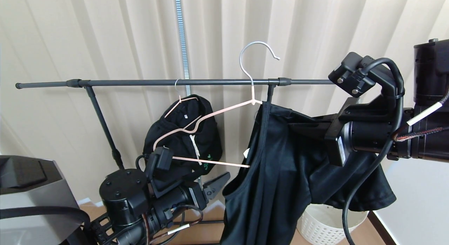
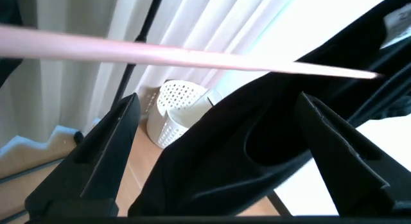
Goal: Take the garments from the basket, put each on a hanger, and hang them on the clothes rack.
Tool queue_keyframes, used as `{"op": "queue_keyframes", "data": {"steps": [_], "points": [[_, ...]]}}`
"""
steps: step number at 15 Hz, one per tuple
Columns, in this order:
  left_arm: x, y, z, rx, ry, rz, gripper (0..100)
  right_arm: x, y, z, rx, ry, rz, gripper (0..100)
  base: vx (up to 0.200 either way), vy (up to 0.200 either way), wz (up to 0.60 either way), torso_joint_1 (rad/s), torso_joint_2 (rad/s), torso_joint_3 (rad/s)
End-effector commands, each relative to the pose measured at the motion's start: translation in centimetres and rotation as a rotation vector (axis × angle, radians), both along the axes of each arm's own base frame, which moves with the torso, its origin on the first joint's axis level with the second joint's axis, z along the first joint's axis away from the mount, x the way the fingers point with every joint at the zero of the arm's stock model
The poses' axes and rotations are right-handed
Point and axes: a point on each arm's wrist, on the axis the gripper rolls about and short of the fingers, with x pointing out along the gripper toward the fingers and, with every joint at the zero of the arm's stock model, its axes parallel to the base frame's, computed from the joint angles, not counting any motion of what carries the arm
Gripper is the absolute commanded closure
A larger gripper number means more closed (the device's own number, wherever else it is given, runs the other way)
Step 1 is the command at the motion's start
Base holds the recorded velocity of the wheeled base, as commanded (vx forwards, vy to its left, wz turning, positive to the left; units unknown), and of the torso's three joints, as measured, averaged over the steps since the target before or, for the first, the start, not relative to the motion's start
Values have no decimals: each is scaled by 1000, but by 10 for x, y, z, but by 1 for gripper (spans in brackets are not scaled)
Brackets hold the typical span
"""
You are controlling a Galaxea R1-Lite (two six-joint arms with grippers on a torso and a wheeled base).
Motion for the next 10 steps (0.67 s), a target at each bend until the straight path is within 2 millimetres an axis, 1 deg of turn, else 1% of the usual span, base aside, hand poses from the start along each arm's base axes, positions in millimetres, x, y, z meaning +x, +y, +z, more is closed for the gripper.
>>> {"op": "queue_keyframes", "data": {"steps": [1,3,5,6,8,10], "points": [[-1,-5,-10,28,19,-6,0,-3,3,1,5,1,18,100,0,0,0,0,0,0],[-2,-8,-15,68,12,-5,0,-5,2,3,13,-3,23,100,0,0,0,0,0,0],[-5,-10,-16,79,8,-15,0,-5,2,3,14,-4,23,100,0,0,0,0,0,0],[-10,-12,-17,90,7,-34,0,-5,2,3,14,-4,23,100,0,0,0,0,0,0],[-16,-12,-20,139,-6,-57,0,-5,2,4,26,-1,18,100,0,0,0,0,0,0],[-17,-12,-28,210,-30,-70,0,-4,2,6,52,-16,17,100,0,0,0,0,0,0]]}}
